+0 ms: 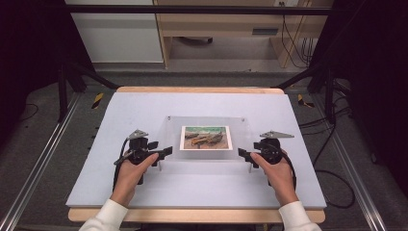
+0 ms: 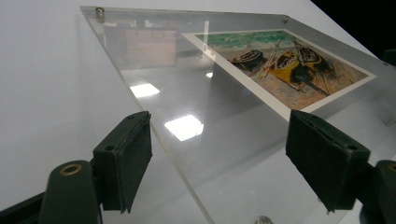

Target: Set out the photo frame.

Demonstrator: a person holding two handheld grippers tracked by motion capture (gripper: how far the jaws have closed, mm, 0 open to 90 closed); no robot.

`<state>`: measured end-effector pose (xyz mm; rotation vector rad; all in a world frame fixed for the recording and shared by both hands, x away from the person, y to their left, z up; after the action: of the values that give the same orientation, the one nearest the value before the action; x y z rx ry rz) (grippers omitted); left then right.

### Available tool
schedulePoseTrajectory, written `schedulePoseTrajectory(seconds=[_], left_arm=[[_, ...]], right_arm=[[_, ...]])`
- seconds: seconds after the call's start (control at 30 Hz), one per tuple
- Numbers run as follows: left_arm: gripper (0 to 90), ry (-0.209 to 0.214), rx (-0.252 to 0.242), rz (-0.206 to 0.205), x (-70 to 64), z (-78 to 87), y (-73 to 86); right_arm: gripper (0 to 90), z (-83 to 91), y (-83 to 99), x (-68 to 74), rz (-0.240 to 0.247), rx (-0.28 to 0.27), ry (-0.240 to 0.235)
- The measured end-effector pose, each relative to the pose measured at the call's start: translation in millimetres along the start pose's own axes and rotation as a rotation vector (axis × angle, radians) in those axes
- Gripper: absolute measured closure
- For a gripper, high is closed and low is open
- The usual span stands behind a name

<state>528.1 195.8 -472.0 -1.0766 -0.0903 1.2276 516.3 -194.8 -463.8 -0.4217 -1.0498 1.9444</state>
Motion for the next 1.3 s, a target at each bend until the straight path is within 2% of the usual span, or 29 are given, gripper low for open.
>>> schedulePoseTrajectory(seconds=[0.07,0.17,0.33,0.47,0.53,0.67,1.07,1.2,1.3], left_arm=[[22.1,0.006,-0.003,0.014,0.6,-0.2,0.9],[20.4,0.029,0.013,0.06,2.5,-0.5,2.7],[19.4,0.056,0.022,0.087,4.6,0.0,4.2],[19.9,0.1,0.032,0.113,5.4,-1.6,6.3],[19.9,0.098,0.029,0.108,6.0,-2.3,6.2],[20.0,0.1,0.027,0.11,6.1,-3.0,6.1],[20.2,0.103,0.024,0.11,6.2,-2.8,6.2],[20.1,0.105,0.023,0.107,6.5,-3.0,6.2],[20.2,0.105,0.024,0.104,6.9,-3.1,6.2]], right_arm=[[22.3,-0.5,-0.1,0.1,-0.015,0.005,-0.003],[22.0,-0.8,0.7,-1.1,-0.024,0.004,-0.011],[21.8,1.0,3.9,-1.7,-0.068,0.002,-0.035],[21.5,1.8,5.1,-1.3,-0.085,0.0,-0.043],[21.1,1.3,5.8,-2.5,-0.09,-0.003,-0.049],[20.9,1.3,8.1,-4.3,-0.128,-0.003,-0.075],[21.0,2.4,9.7,-6.9,-0.133,-0.003,-0.104],[20.8,1.8,10.9,-8.0,-0.159,-0.003,-0.118],[20.9,0.4,12.1,-8.5,-0.189,0.0,-0.155]])
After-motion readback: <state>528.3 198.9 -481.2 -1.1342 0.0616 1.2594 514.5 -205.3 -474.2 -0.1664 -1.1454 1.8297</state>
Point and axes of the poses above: each handheld gripper's, and its own axes: z roughly backward along the jaws, y roughly out of its underside, x roughly to its left, the point moved 3 cm from there along -z, roughly forward along the jaws, and after that the axes turned 11 degrees about z, right-handed, at the moved point
